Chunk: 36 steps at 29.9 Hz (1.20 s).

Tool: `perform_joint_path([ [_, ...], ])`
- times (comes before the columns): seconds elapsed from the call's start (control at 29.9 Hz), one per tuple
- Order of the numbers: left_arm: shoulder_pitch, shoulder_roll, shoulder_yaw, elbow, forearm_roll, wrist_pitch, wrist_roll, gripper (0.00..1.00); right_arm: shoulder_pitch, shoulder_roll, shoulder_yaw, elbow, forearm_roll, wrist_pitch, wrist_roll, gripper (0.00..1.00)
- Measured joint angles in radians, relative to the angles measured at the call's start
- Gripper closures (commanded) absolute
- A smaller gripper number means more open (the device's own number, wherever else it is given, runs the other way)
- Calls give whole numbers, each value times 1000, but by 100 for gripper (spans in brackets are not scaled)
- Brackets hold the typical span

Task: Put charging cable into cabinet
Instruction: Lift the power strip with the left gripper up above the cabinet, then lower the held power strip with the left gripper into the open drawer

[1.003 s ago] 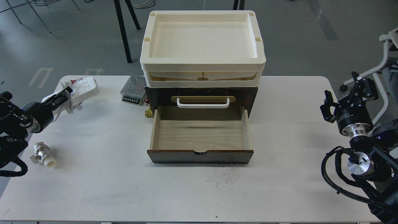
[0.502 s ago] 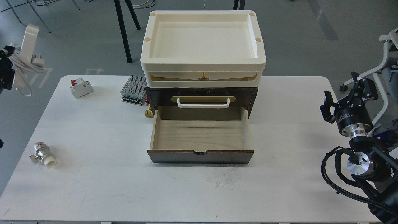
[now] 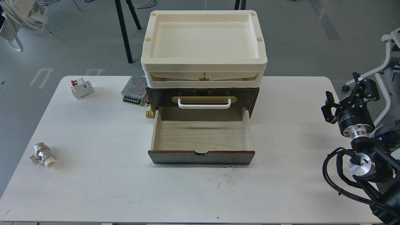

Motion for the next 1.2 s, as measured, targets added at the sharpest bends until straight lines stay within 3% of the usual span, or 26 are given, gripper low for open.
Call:
perform_joint_path([
  [0.33, -103, 34, -7, -299, 225, 14, 0, 93, 0, 0, -1, -1, 0, 1, 0, 3],
  [0.54, -114, 0, 3, -393, 330, 23, 0, 93, 0, 1, -2, -1, 0, 1, 0, 3],
  [0.8, -113, -165, 14, -455, 512, 20, 0, 92, 1, 1, -4, -1, 0, 1, 0, 3],
  [1.2, -114, -309, 115, -469, 736, 19, 0, 92, 1, 1, -4, -1, 0, 1, 0, 3],
])
